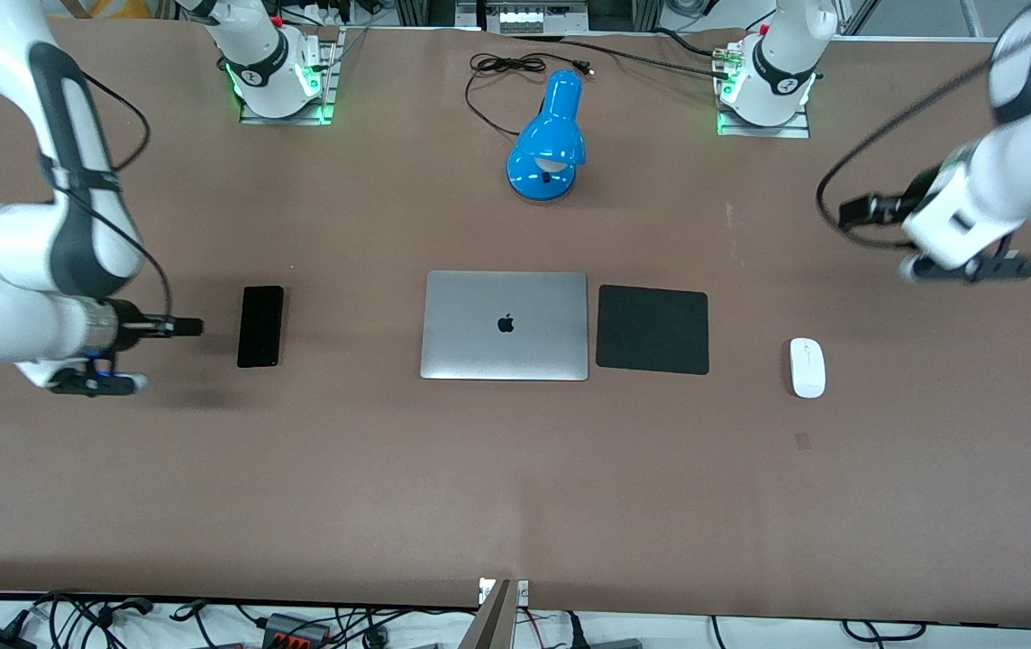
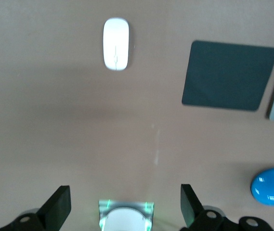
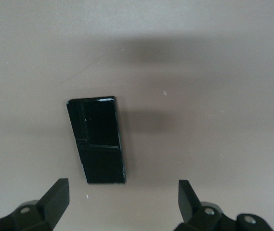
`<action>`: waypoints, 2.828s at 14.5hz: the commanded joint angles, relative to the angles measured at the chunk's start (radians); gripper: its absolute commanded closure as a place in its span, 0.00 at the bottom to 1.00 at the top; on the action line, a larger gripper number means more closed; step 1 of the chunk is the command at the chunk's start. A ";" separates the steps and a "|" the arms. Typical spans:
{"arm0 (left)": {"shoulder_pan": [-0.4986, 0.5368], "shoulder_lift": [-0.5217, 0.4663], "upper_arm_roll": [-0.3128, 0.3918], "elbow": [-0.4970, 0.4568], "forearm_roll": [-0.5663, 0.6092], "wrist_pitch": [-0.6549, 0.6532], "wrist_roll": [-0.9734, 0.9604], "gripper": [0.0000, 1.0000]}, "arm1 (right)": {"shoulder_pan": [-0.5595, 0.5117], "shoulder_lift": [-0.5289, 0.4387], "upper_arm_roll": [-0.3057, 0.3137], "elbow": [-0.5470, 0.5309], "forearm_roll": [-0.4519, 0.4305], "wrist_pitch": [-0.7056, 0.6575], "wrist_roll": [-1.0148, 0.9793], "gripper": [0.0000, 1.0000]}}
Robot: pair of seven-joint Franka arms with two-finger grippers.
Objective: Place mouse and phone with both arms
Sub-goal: 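Lower the right gripper onto the black phone while the left gripper reaches the mouse, then grasp the phone with the right gripper while the left gripper grasps the mouse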
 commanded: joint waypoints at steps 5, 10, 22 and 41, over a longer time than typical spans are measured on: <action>0.042 0.303 0.000 -0.041 0.013 0.467 0.040 0.00 | 0.029 -0.018 0.001 -0.216 0.006 0.223 0.026 0.00; 0.057 0.348 0.005 -0.278 0.060 0.929 0.067 0.00 | 0.064 -0.017 0.002 -0.261 0.008 0.262 0.136 0.00; 0.091 0.447 0.010 -0.276 0.061 1.053 0.067 0.00 | 0.081 -0.020 0.002 -0.379 0.006 0.426 0.139 0.00; 0.048 0.420 -0.071 0.055 0.045 0.493 0.068 0.72 | 0.105 -0.012 0.002 -0.434 0.008 0.510 0.147 0.00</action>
